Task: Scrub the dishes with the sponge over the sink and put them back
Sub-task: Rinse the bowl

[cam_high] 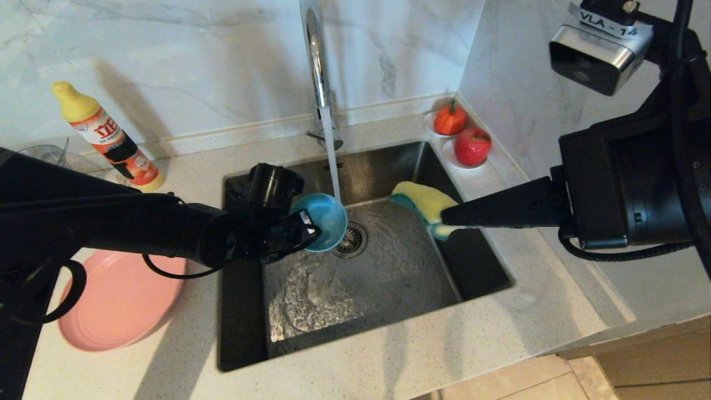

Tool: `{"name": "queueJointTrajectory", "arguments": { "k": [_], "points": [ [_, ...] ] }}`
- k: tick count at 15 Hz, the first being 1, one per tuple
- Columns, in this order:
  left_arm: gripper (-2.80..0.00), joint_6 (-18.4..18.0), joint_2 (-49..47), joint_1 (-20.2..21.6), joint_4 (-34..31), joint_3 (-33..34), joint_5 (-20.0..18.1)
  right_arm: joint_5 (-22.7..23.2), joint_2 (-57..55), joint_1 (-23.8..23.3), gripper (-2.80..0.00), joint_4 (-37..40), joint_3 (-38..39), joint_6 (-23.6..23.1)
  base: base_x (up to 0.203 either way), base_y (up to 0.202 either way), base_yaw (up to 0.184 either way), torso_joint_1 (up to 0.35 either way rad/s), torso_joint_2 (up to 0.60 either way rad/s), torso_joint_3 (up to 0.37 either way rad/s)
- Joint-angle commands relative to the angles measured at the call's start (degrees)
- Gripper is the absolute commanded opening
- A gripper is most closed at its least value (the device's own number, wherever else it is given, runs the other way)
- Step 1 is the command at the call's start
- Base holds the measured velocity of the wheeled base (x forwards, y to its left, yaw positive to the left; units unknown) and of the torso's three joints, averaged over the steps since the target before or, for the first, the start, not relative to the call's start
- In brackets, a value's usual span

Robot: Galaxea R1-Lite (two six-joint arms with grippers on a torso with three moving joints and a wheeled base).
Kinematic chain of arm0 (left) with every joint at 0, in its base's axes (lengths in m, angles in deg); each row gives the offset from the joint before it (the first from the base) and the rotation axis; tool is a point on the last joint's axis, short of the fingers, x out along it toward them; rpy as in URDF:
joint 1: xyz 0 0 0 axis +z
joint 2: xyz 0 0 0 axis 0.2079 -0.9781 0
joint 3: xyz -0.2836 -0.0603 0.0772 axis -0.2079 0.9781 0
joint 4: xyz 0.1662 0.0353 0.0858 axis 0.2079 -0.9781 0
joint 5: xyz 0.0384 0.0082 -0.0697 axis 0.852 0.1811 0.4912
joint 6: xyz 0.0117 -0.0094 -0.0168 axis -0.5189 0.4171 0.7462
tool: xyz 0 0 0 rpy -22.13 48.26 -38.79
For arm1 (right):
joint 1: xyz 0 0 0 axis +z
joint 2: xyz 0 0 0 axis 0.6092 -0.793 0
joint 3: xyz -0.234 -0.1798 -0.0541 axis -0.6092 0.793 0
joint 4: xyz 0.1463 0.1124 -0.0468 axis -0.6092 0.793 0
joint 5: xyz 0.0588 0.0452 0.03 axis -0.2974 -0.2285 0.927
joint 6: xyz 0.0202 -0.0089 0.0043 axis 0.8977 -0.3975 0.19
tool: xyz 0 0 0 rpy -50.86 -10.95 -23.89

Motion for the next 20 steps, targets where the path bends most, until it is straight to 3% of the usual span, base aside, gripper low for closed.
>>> {"name": "queueJointTrajectory", "arguments": {
  "k": [1,8,11,20],
  "points": [
    [-2.8,0.21,-2.07,0.0,0.18,-1.23,0.12,0.08,-0.13,-0.01,-2.8,0.14,0.16,0.0,0.0,0.0,0.0,0.0,0.0,0.0],
    [-2.8,0.68,-0.26,0.0,-0.26,0.6,-0.37,-0.01,0.49,-0.1,-2.8,0.14,0.07,-0.09,0.0,0.0,0.0,0.0,0.0,0.0],
    [-2.8,0.65,3.49,0.0,-0.09,5.39,-4.53,0.08,0.57,-0.01,-2.8,0.14,-0.01,-0.09,0.0,0.0,0.0,0.0,0.0,0.0],
    [-2.8,0.2,1.18,0.0,-0.35,5.34,-4.89,0.08,0.75,-0.01,-2.8,0.14,0.25,0.09,0.0,0.0,0.0,0.0,0.0,0.0]
  ]
}}
